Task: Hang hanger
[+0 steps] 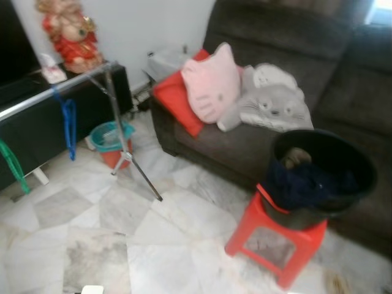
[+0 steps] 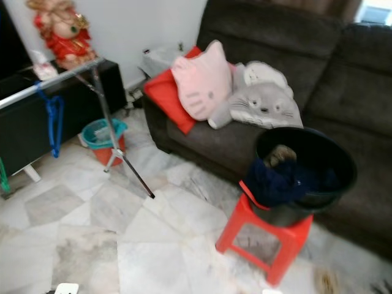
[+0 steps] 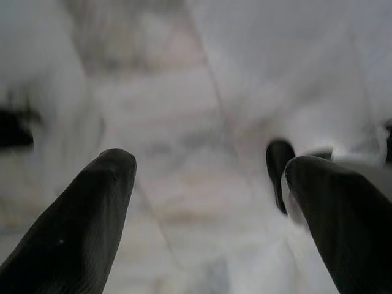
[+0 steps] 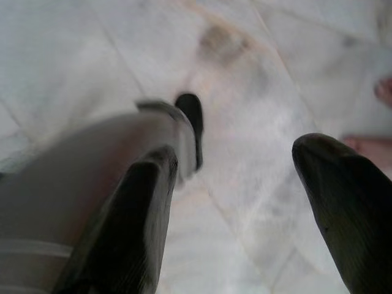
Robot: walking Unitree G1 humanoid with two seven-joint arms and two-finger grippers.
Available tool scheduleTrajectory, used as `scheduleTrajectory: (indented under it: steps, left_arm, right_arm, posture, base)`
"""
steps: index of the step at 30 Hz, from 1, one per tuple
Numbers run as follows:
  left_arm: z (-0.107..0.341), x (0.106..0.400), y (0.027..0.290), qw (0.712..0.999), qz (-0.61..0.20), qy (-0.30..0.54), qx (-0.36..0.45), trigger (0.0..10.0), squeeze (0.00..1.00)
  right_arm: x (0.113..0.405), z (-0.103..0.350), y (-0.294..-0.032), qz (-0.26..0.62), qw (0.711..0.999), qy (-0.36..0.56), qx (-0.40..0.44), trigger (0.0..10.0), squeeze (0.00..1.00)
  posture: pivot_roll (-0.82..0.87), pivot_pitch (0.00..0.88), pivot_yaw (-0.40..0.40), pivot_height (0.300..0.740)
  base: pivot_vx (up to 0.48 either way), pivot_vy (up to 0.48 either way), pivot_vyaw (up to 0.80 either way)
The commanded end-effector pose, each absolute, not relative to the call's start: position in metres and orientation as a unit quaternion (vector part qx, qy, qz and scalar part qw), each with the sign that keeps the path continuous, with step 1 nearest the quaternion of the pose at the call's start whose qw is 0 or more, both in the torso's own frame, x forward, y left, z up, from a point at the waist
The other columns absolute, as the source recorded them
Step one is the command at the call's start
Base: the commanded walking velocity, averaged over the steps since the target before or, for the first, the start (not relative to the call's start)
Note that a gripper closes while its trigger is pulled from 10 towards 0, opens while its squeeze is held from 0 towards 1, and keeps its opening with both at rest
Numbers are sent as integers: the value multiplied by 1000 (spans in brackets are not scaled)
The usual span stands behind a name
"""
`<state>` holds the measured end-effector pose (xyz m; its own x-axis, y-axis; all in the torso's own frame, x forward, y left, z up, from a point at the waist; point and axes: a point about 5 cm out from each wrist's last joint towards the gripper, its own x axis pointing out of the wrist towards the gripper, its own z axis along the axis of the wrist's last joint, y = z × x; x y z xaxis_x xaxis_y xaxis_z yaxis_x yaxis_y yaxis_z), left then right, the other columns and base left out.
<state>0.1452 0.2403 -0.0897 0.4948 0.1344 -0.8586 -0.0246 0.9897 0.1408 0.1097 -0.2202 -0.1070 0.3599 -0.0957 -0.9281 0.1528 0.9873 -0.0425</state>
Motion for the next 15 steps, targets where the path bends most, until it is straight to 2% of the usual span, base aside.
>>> scheduleTrajectory:
  steps: [1, 15]
  left_arm:
    - [-91, 144, 237, 862, 38, 502, 57, 10000, 0]
    - [-91, 144, 236, 862, 33, 502, 60, 10000, 0]
  right_arm:
    - [110, -106, -222, -81, 825, 559, 26, 10000, 0]
    - [110, -107, -221, -82, 825, 558, 27, 10000, 0]
  posture:
    - [39, 0, 36, 740]
    - [34, 0, 47, 740]
  base:
    - [0, 0, -781]
    - [0, 0, -781]
